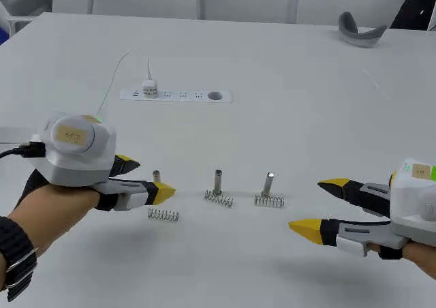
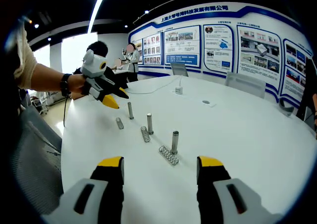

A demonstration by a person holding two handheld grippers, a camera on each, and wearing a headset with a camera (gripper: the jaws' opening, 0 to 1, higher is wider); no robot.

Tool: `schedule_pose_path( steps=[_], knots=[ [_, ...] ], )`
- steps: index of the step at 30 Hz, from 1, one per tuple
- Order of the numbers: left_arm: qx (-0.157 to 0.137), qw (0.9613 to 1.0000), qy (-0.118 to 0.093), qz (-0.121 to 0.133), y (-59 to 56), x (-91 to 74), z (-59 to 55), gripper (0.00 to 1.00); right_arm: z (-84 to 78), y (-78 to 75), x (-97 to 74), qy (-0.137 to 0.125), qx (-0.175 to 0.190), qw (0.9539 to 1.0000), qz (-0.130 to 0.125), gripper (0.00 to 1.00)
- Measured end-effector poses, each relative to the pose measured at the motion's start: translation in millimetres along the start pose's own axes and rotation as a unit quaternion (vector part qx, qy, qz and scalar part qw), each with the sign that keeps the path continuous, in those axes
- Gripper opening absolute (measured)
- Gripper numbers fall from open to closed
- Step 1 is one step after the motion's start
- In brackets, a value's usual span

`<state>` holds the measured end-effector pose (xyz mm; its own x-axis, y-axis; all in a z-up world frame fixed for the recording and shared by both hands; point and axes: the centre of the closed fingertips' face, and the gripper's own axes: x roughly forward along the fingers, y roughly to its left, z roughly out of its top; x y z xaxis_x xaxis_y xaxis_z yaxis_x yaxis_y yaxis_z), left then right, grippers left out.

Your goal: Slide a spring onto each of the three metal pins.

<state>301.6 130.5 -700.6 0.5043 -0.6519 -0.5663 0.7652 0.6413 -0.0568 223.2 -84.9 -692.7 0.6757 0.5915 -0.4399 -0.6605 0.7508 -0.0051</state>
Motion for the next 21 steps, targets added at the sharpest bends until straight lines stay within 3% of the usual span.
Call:
schedule_pose_path(
  steps=[8,21],
  knots=[
    [0.009,0.9997,-0.009,-0.023,-8.1,-4.4,-5.3,0.59,-1.3,3.3,2.3,0.006,-0.001,1.0,0.007,0.58],
    [0.02,0.9992,-0.014,-0.032,-11.9,-12.7,-13.8,0.6,1.8,15.4,9.6,0.014,-0.011,0.9996,0.024,0.56]
  ],
)
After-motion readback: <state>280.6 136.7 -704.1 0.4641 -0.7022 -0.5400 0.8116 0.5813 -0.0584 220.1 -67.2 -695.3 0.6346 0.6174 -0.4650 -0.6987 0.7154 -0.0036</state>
